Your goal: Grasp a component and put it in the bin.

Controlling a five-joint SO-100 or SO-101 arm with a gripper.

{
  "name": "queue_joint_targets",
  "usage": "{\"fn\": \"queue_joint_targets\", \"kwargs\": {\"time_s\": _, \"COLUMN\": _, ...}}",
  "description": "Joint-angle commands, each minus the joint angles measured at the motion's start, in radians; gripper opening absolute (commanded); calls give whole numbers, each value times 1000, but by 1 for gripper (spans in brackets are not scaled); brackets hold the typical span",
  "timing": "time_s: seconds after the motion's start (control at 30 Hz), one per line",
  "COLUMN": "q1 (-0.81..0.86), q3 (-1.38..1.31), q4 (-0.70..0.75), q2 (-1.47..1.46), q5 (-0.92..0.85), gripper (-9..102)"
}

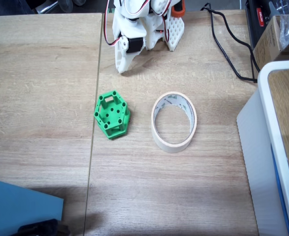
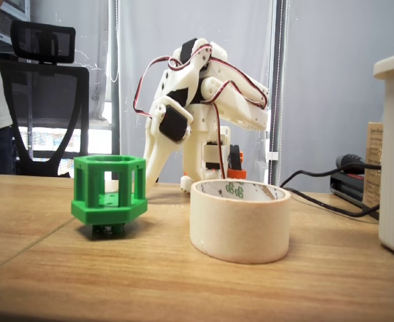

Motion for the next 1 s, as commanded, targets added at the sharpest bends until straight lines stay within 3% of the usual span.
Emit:
{"fn": "queue_joint_targets", "kwargs": {"time_s": 0.0, "q1": 2, "q3": 3, "q4": 6, "q2": -8, "q5": 8, "gripper": 0}}
{"fn": "queue_joint_targets", "kwargs": {"time_s": 0.7, "q1": 2, "q3": 2, "q4": 6, "q2": -8, "q5": 0, "gripper": 1}}
{"fn": "queue_joint_targets", "kwargs": {"time_s": 0.97, "q1": 2, "q3": -115, "q4": 5, "q2": -9, "q5": 3, "gripper": 1}}
